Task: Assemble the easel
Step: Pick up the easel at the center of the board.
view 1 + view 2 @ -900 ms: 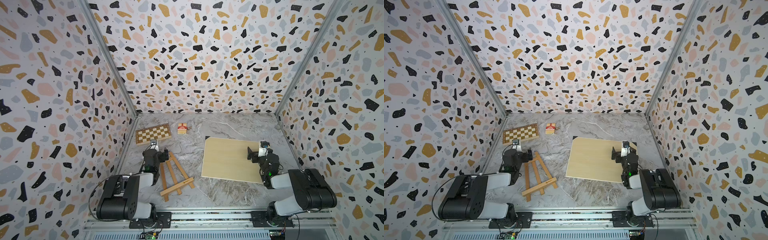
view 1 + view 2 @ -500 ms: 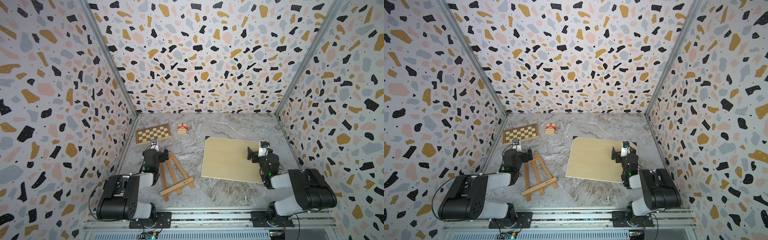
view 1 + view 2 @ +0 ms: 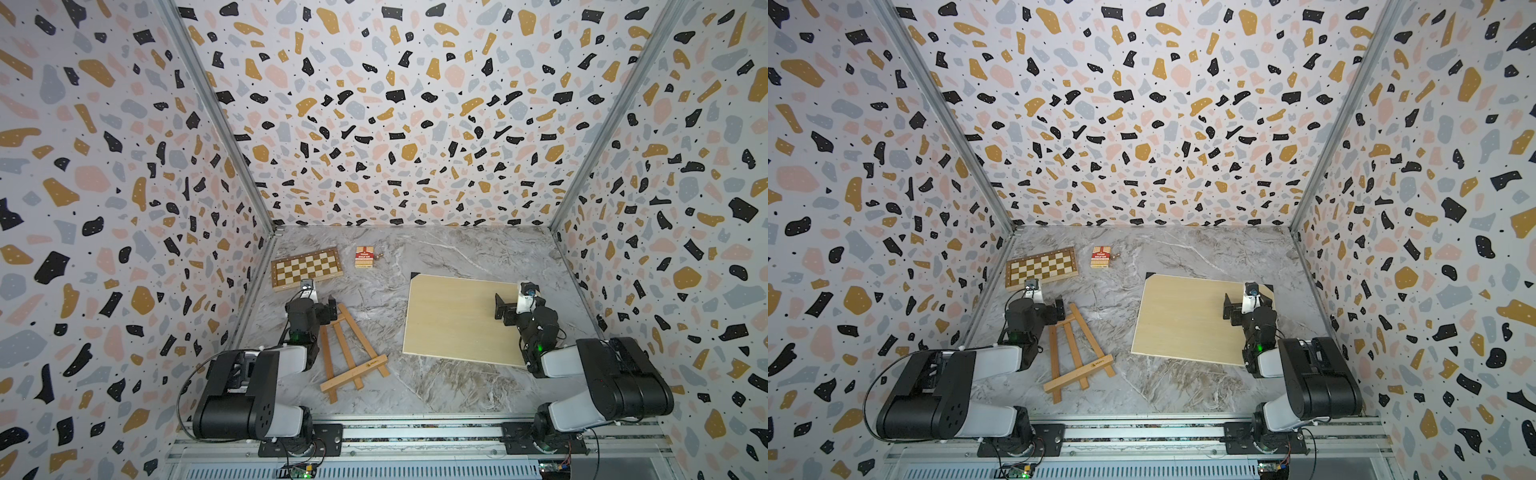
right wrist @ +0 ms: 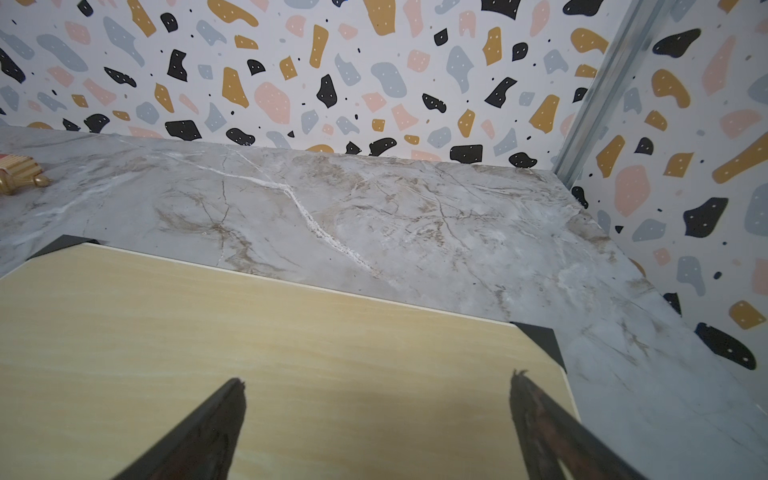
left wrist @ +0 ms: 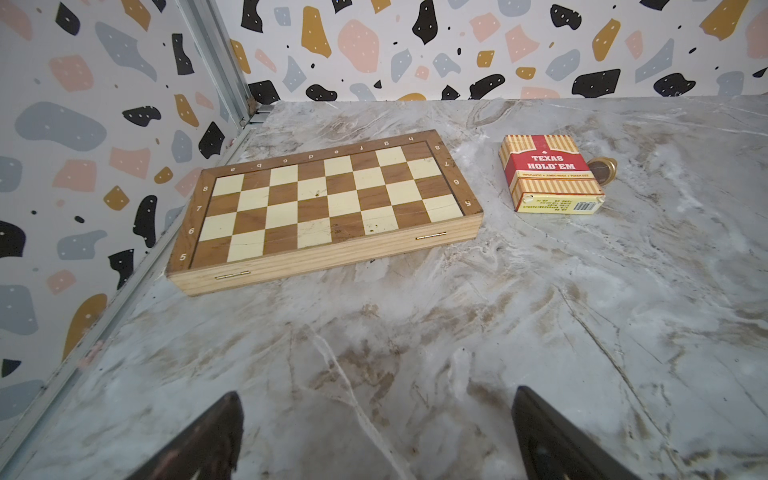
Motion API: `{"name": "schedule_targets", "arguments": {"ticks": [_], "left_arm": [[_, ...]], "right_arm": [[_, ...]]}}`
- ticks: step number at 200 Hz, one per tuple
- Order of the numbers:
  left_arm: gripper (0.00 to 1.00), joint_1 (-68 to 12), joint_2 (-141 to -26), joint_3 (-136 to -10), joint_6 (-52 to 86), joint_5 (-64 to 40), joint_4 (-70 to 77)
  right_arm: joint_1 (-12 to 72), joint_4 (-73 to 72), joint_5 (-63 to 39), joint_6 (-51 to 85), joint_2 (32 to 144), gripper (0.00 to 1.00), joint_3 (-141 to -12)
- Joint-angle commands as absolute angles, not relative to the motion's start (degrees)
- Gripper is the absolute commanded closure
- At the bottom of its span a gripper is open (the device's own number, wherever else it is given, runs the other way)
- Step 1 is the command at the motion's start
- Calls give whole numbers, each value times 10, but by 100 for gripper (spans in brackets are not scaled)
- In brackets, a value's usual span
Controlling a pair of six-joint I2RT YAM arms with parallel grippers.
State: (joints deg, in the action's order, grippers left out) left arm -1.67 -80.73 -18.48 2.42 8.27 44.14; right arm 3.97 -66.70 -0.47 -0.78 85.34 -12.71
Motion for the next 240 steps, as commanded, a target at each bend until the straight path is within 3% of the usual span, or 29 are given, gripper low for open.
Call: {"name": "schedule_targets", "arguments": {"ticks": [1, 50, 77, 126, 148, 172, 204, 221, 240], "left_arm": [[1, -15, -807, -188, 29, 90, 457], [1, -15, -798, -188, 32, 94, 455], [1, -15, -715, -209, 26, 85, 350], [1, -15, -579, -232, 37, 76, 232], [1, -15, -521, -274, 80, 77, 140], [1, -14, -477, -326, 244, 164, 4], [1, -13, -433, -324, 314, 139, -47], [1, -14, -426, -363, 334, 109, -142], [1, -14, -418, -387, 355, 65, -223]], "right_arm": [[40, -672, -5, -12, 847, 0, -135], [37, -675, -12, -11, 846, 0, -132], [36, -657, -14, -11, 837, 0, -138], [49, -498, -1, -13, 735, 0, -189], [36, -420, -36, 57, 664, 0, -229], [20, -235, 70, 292, 617, 0, -294], [-32, -141, -48, 379, 611, 0, -301], [7, -110, -42, 349, 611, 0, -313], [127, -41, 33, 310, 615, 0, -354]]}}
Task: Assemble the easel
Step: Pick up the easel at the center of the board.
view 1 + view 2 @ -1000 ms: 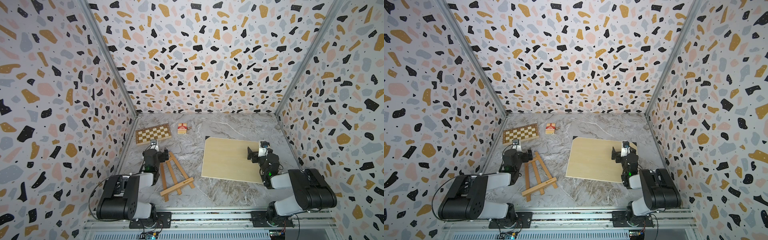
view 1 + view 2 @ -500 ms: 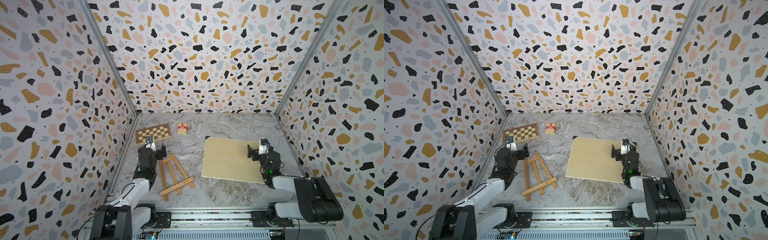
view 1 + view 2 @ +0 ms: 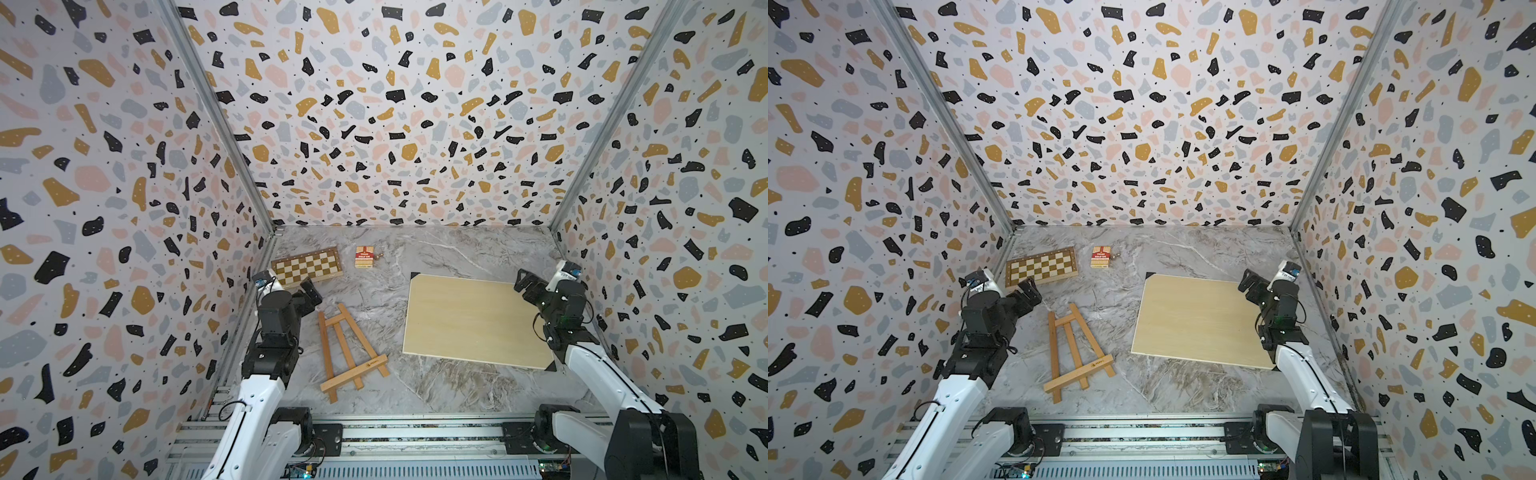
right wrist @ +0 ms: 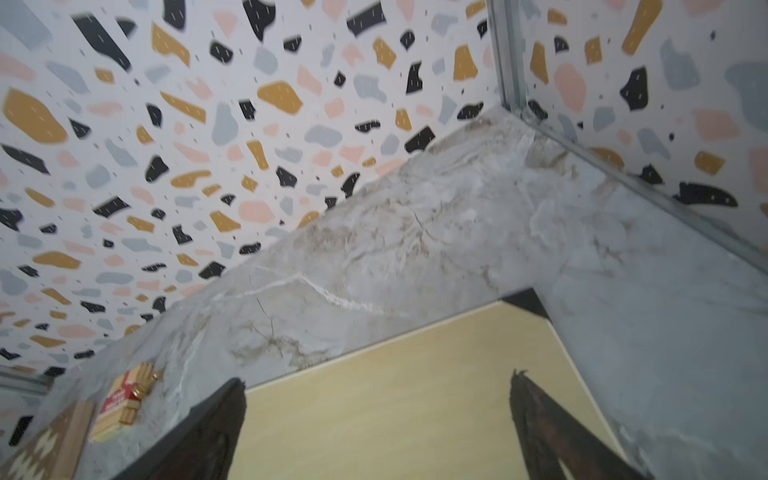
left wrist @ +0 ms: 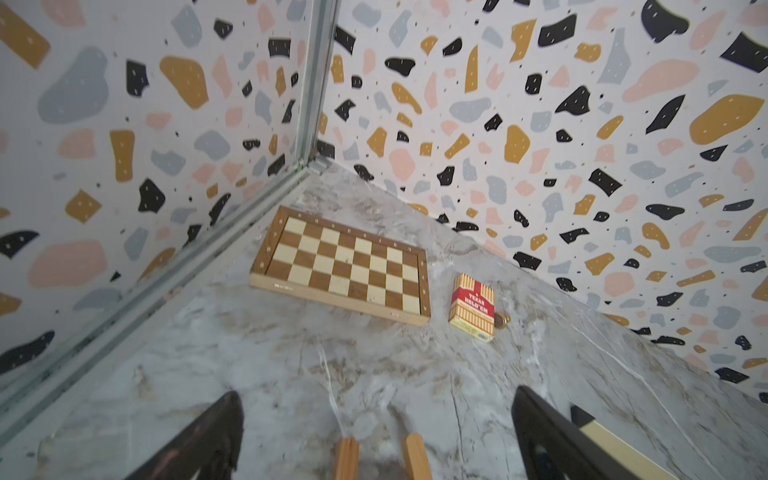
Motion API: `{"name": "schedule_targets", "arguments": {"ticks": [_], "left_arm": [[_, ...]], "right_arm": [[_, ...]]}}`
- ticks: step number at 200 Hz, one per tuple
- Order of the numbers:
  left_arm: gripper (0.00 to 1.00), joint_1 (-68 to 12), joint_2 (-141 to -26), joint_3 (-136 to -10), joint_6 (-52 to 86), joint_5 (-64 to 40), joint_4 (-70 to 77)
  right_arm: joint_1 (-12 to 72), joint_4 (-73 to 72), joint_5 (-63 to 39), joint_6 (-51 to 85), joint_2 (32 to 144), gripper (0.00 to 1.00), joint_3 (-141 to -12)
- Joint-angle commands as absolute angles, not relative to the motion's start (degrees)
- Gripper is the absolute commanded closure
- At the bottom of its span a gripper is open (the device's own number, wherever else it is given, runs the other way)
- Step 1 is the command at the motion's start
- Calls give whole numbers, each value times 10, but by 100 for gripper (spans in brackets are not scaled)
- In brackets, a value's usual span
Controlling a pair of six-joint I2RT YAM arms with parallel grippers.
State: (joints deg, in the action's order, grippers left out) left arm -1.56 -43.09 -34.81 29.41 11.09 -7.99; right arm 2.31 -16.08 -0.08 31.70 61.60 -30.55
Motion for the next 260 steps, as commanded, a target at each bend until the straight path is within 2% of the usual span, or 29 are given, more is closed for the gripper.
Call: {"name": "schedule_targets", "arguments": {"ticks": [1, 38, 71, 114, 141, 178, 200, 260], "left_arm": [[1, -14, -417, -389, 358, 64, -229], [1, -38, -416, -403, 397, -28, -375], [0, -87, -403, -396, 424, -34, -457], [6, -157, -410, -376, 452, -22, -474], [7, -190, -425, -373, 468, 21, -468], [5, -191, -435, -372, 462, 43, -468], [0, -191, -435, -378, 461, 65, -484], [1, -190, -394, -381, 480, 134, -514]], "right_arm": [[135, -38, 36, 309, 615, 0, -357], [304, 37, 43, 304, 654, 0, -413], [410, 62, 49, 299, 702, 0, -441], [528, 63, 56, 312, 782, 0, -464], [576, 61, 51, 314, 856, 0, -522], [646, 80, 109, 303, 978, 0, -637], [659, 97, 113, 291, 1052, 5, -716], [676, 148, 132, 265, 1202, 23, -861]]}}
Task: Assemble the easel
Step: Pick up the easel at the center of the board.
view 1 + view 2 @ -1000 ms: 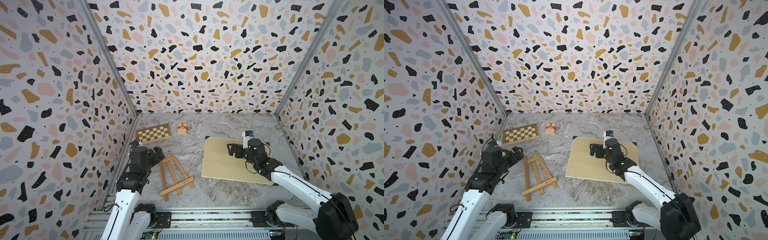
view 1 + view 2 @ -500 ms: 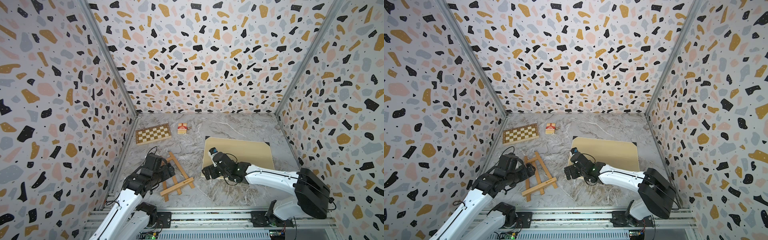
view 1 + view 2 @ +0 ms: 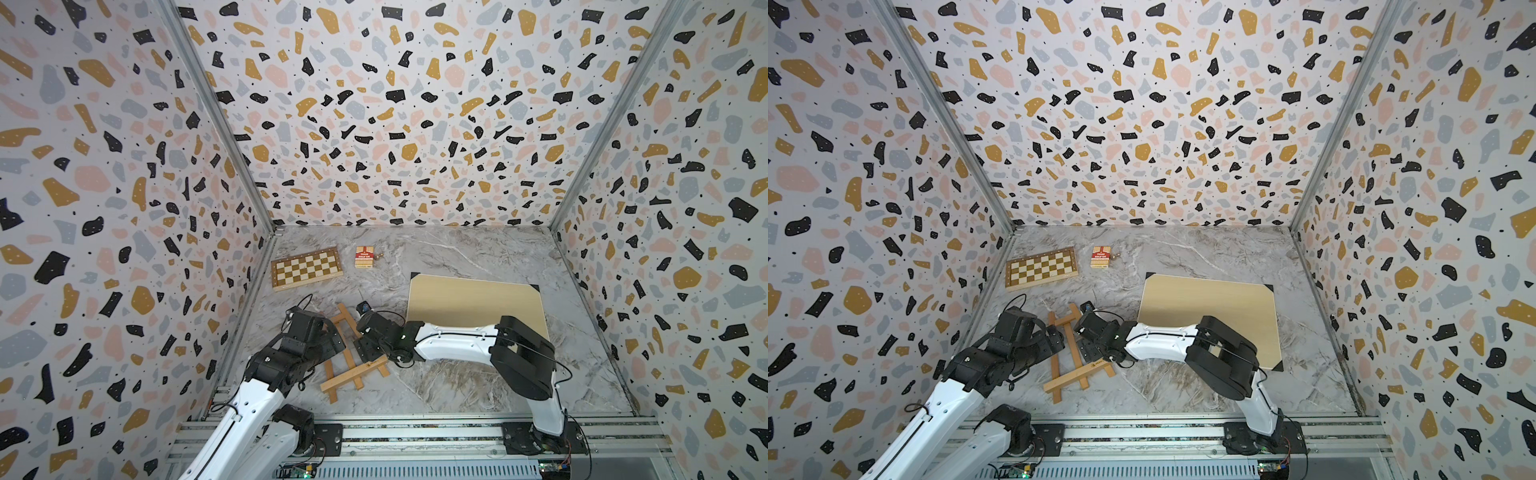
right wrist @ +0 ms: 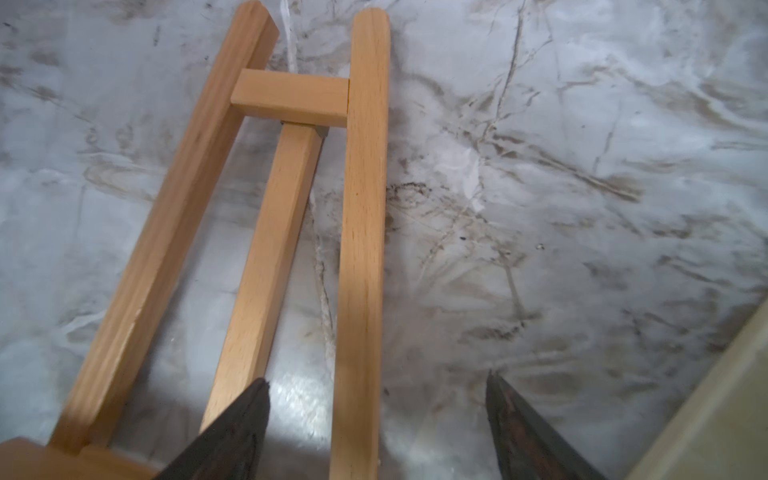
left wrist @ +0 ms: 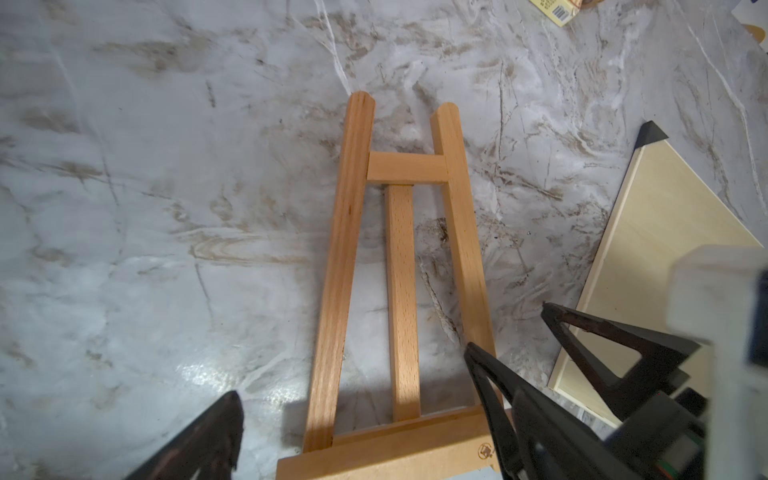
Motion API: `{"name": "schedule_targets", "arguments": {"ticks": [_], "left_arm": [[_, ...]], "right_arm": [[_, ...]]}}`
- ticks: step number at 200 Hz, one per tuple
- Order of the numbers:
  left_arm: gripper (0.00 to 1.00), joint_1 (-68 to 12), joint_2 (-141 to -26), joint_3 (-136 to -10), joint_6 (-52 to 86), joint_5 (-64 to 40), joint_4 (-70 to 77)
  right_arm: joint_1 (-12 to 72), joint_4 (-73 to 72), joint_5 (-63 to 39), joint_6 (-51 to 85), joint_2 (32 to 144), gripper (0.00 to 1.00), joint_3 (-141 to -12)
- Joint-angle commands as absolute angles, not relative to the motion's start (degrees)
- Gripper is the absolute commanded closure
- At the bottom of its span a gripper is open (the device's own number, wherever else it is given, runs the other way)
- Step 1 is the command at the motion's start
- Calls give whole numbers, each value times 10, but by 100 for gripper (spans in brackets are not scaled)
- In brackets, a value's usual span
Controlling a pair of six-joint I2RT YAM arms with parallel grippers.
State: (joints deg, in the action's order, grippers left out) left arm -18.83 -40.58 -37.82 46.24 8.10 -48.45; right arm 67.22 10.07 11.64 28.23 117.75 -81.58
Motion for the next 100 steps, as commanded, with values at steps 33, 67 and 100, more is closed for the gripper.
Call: {"name": "schedule_targets", "arguments": {"ticks": [33, 67, 100], "left_arm": [[1, -190, -375, -375, 484, 154, -518], [1, -191, -374, -379, 482, 160, -518], [1, -190, -373, -381, 479, 165, -518]], "right_arm": [[678, 168, 149, 258, 1241, 33, -900], [678, 185, 164, 250, 1271, 44, -934], [678, 188, 163, 240, 1285, 55, -944]]}}
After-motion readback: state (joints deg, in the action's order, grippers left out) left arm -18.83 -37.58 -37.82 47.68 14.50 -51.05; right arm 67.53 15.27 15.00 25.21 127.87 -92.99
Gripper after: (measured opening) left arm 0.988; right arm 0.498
